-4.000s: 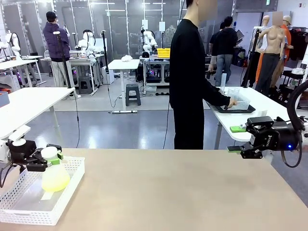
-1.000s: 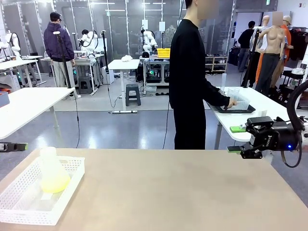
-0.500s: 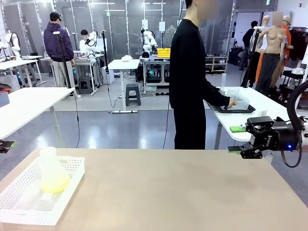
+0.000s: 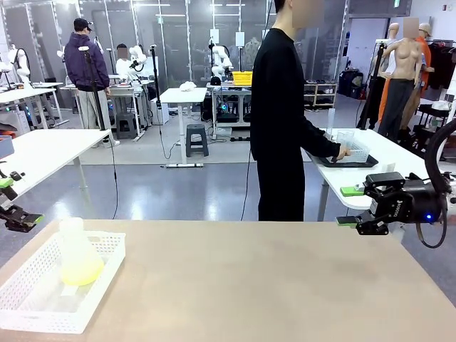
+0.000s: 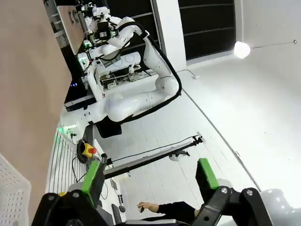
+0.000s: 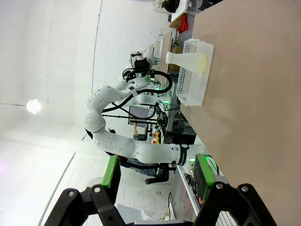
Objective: Prepare the solutions needed for the experiment.
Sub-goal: When the human places the Big flask in the center of the table, pick up the Big flask and place it in the left Organizing basket.
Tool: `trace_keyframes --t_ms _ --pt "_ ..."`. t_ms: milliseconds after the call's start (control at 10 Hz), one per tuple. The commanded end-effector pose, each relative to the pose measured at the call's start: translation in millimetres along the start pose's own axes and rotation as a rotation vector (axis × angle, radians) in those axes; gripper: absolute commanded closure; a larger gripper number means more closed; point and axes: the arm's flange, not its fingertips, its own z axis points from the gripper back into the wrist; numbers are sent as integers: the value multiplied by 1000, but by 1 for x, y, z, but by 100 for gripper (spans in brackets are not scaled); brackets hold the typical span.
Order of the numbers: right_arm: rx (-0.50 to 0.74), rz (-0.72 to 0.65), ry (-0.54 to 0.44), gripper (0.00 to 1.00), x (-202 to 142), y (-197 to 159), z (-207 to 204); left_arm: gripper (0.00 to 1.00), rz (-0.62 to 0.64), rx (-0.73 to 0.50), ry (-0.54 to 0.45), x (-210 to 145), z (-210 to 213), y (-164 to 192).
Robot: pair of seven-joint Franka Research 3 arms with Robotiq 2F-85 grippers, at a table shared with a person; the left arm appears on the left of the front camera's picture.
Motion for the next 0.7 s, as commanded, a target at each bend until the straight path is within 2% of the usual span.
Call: trace_keyframes --t_ms 0,600 --pt "4 4 0 20 1 1 0 0 -12 -7 -1 0 -2 1" --pt "4 4 0 20 1 1 0 0 -12 -7 -1 0 -2 1"
